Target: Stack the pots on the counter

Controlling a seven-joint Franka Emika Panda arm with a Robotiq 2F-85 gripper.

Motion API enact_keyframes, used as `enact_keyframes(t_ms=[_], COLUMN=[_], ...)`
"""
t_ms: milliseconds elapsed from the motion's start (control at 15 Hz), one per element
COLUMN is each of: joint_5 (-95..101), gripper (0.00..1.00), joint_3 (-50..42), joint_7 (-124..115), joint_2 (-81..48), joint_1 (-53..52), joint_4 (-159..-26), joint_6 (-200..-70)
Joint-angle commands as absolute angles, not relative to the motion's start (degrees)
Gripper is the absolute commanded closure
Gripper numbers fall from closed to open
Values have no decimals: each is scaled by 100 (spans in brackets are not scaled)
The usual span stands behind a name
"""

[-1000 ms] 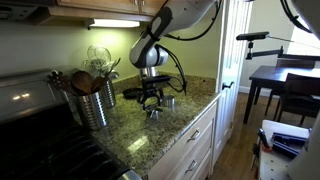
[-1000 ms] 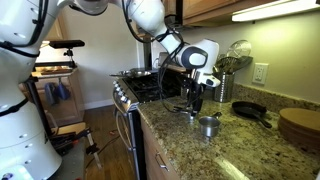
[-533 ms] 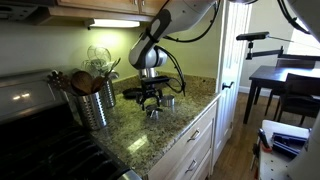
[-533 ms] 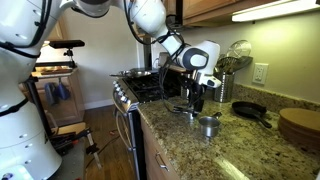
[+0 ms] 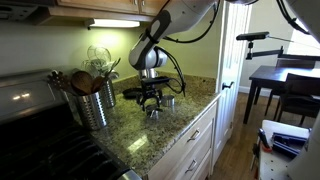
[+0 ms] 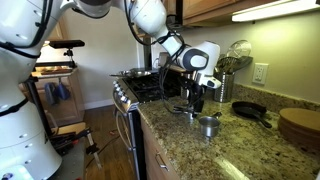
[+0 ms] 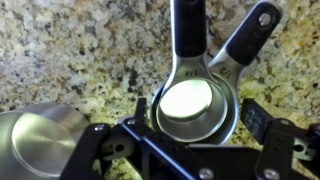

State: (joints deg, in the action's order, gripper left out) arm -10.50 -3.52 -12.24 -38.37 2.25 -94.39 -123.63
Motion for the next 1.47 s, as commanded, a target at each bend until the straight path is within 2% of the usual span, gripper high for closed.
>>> enact_keyframes(t_ms=[0,67,133,1400], joint_5=[-940,-941,-940,-589], gripper=[33,42,46,46], joint_3=[-408,-408,-409,-585], joint_7=[-1382,-1382,-1382,-1547], joint_2=[-3855,-3850,-3841,-3416], joint_1=[186,187,187,146], joint_4=[-9428,-9431,-9434,-9603], joint_6=[-12457,-12458,-12460,-12298])
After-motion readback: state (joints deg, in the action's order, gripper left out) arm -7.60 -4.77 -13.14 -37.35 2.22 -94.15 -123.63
